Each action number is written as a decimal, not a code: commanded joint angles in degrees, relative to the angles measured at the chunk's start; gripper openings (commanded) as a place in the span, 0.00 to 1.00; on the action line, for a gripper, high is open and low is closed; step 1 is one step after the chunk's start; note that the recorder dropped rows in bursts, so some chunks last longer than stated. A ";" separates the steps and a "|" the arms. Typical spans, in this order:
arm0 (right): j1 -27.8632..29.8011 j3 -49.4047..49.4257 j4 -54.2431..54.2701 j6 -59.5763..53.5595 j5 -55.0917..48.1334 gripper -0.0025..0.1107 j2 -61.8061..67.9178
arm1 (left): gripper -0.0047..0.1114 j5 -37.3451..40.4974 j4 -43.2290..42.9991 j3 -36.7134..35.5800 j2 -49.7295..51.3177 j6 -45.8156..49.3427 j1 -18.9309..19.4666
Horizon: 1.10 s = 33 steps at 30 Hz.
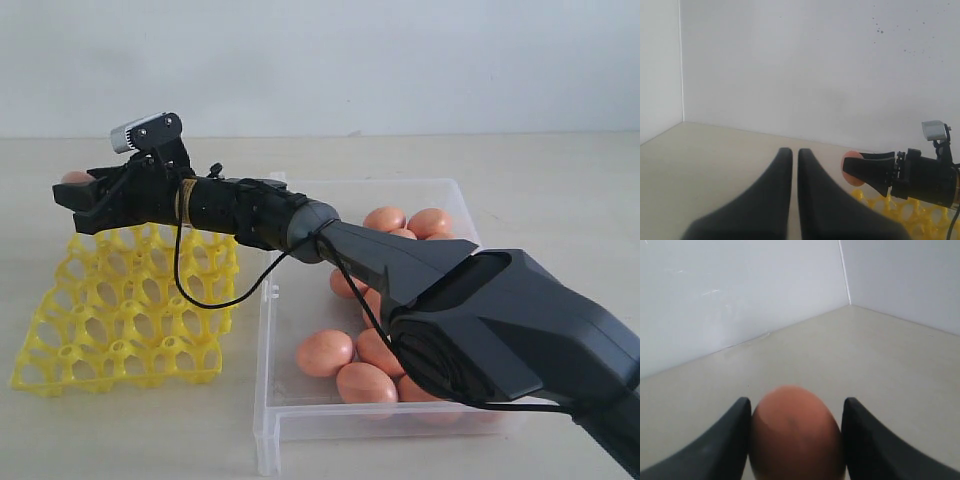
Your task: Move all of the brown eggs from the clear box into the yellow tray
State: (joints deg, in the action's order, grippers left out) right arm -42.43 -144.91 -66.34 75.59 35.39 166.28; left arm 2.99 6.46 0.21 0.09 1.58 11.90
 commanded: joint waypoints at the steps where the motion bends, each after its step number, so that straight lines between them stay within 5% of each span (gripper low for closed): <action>1: 0.19 -0.43 -0.80 0.45 1.46 0.02 -0.41 | 0.07 -0.08 0.65 -0.21 -0.09 -0.65 0.08; 22: 0.19 -0.43 -0.55 0.45 0.92 0.02 -0.41 | 0.07 -0.08 0.65 -0.21 -0.09 -0.65 0.08; 33: 2.60 -0.43 2.24 0.56 13.62 0.02 -0.52 | 0.07 -0.08 0.65 -0.21 -0.09 -0.65 0.08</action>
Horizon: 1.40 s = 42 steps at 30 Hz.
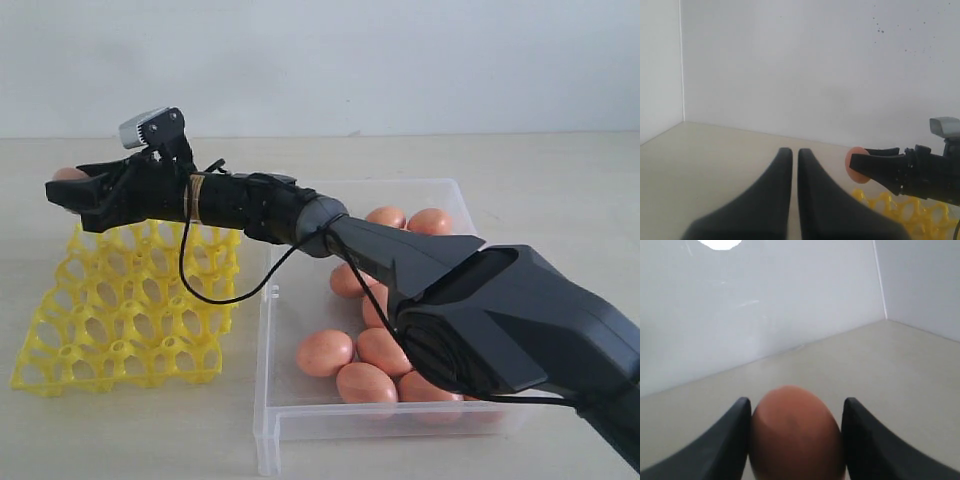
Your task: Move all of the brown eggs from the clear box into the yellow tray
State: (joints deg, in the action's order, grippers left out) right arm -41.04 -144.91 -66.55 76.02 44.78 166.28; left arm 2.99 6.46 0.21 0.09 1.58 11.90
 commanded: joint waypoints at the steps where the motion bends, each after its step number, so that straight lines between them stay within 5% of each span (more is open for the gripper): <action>1: 1.05 -0.43 2.45 -0.06 4.23 0.02 -0.52 | 0.07 -0.08 0.65 -0.21 -0.09 -0.65 0.08; 42: -1.83 -3.31 -4.55 -3.52 -9.31 0.02 -0.42 | 0.07 -0.08 0.65 -0.21 -0.09 -0.65 0.08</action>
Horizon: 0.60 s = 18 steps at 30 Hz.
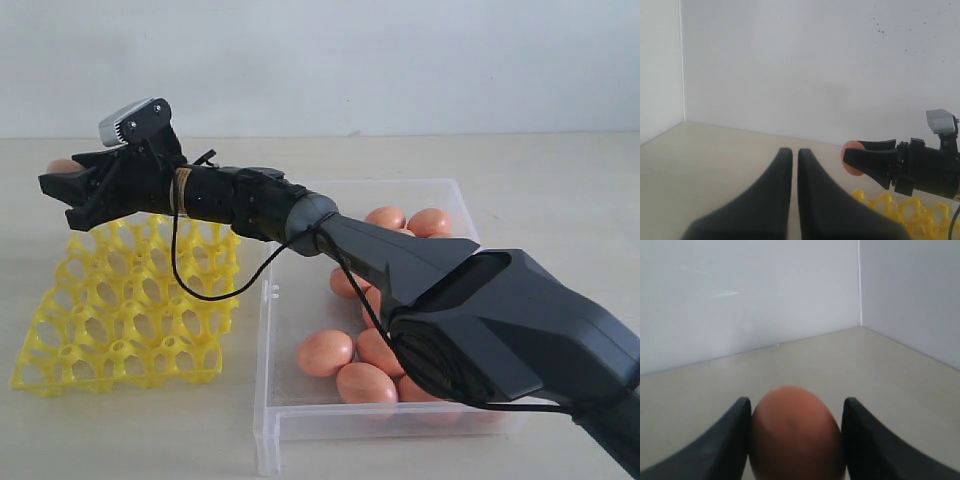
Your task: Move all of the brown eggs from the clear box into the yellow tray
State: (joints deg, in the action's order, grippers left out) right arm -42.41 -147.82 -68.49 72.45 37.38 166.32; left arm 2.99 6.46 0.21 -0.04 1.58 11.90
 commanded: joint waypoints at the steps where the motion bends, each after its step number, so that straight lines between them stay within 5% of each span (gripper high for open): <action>1: -0.47 -0.39 -3.17 0.06 -1.91 0.02 -0.46 | 0.07 -0.08 0.65 -0.21 0.04 -0.65 0.08; 18: -0.47 -0.39 -2.78 5.66 -2.94 0.02 -0.02 | 0.07 0.02 0.65 -0.21 0.04 -0.65 0.08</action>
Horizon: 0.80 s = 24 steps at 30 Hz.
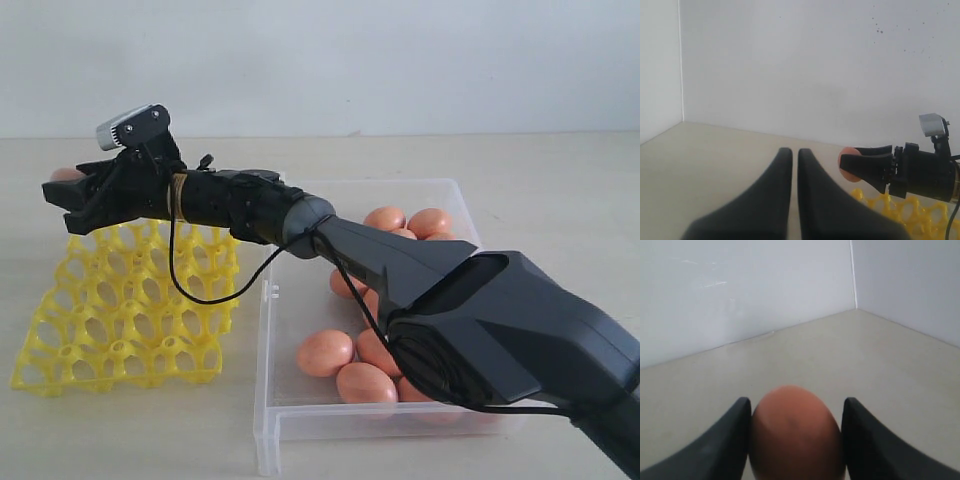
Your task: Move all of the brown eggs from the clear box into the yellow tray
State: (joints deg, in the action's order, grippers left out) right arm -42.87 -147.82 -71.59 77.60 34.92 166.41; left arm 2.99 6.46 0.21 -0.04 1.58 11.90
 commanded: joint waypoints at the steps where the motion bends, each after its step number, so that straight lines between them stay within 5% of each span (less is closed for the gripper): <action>1: 0.00 -0.39 0.30 0.38 -0.78 0.02 -0.11 | 0.07 0.02 0.65 -0.21 0.04 -0.65 0.08; 24: 0.00 -0.39 -0.63 -2.72 -0.55 0.06 -0.11 | 0.07 -0.10 0.65 -0.21 0.04 -0.65 0.08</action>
State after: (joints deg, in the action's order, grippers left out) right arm -42.87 -147.82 -72.06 75.47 34.15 166.55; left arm 2.99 6.46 0.21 -0.04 1.58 11.90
